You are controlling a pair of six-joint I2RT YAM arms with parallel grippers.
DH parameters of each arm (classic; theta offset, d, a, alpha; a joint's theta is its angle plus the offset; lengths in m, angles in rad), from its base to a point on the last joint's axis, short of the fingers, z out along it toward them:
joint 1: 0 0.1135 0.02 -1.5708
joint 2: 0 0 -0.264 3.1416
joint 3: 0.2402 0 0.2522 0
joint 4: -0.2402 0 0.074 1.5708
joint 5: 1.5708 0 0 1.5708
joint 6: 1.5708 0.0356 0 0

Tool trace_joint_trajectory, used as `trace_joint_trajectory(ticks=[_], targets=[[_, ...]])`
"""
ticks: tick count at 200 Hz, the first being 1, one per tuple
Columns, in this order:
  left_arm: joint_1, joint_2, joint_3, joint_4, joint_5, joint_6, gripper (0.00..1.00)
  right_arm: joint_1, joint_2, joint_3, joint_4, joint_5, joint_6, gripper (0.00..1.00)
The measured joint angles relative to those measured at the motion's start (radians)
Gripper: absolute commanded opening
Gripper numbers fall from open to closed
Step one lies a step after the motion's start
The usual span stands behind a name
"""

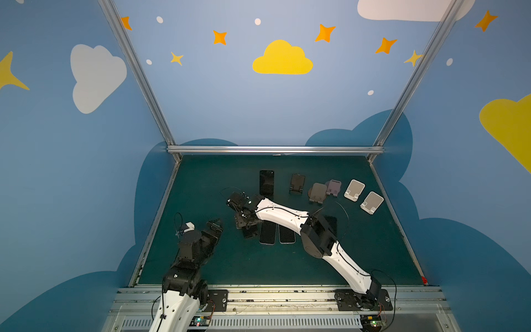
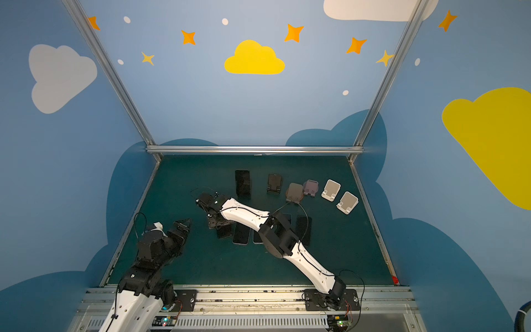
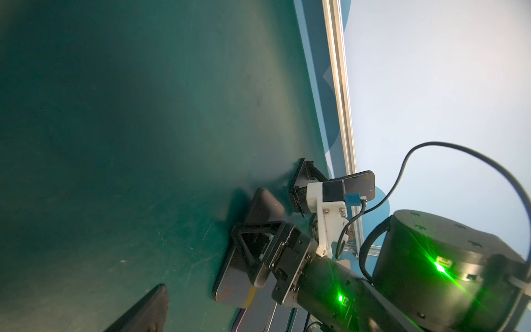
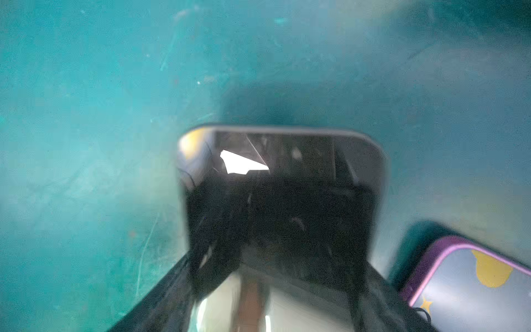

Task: Remove the phone from the phone stand
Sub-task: Place the phone at the center of the table, then move the phone to the center of the table.

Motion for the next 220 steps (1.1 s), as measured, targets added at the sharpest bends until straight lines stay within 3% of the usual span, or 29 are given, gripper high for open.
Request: trace_joint_trajectory(ticks=[71, 131, 179, 220], targets=[[0.000, -0.020, 0.005, -0.030, -0.007, 0.004, 1.00, 0.000, -0.029, -0.054, 0.046, 0.013, -0.024, 0.83], [0.000, 0.005, 0.090, -0.053, -0.008, 0.003, 1.00, -0.020, -0.077, -0.108, 0.071, -0.023, -0.079, 0.87], [0.000, 0.040, 0.128, -0.039, -0.006, 0.003, 1.00, -0.034, -0.261, -0.190, 0.071, 0.026, -0.118, 0.87], [0.000, 0.156, 0.133, 0.013, 0.030, 0.003, 1.00, -0.074, -0.465, -0.321, 0.131, 0.091, -0.164, 0.86]])
